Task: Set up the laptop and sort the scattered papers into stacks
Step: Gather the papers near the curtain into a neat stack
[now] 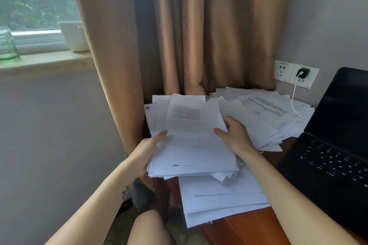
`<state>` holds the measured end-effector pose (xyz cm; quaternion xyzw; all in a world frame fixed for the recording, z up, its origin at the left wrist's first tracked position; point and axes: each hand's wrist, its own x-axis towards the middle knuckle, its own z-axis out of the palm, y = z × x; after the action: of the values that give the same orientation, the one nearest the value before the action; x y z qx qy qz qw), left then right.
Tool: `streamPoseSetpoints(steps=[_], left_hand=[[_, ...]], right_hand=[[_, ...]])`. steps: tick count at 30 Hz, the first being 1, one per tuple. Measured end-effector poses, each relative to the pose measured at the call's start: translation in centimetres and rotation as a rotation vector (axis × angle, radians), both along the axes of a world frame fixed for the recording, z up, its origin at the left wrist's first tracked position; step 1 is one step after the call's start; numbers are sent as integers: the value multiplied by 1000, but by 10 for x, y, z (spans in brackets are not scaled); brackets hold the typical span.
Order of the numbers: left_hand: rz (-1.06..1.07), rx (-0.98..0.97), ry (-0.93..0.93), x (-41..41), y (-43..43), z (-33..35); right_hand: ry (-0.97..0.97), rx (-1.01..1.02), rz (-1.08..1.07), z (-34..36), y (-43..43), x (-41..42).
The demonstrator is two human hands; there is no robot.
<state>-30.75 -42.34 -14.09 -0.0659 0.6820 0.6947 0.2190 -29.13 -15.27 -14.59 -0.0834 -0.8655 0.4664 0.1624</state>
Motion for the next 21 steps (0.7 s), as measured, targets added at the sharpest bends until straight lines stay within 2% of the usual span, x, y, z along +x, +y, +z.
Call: streamPoseSetpoints(steps=[3, 6, 9, 11, 13, 17, 19, 21], left_hand=[[-56, -24, 3, -1, -3, 0], [-64, -10, -10, 0, -4, 0], [-28, 9, -29, -1, -5, 3], [8, 41, -67, -1, -6, 7], [52, 69, -103, -1, -8, 11], [51, 104, -141, 4, -7, 14], [52, 113, -149, 7, -7, 12], [45, 112, -151, 9, -7, 10]], right_hand=[[45, 31, 53, -2, -13, -2], [27, 213, -82, 4, 1, 3], [-253, 449, -208, 21, 31, 19], [-491, 491, -233, 35, 47, 32], [-642, 424, -232, 44, 55, 44], [-727, 81, -219, 49, 57, 54], [-698, 29, -203, 49, 59, 53], [-562, -6, -232, 49, 62, 50]])
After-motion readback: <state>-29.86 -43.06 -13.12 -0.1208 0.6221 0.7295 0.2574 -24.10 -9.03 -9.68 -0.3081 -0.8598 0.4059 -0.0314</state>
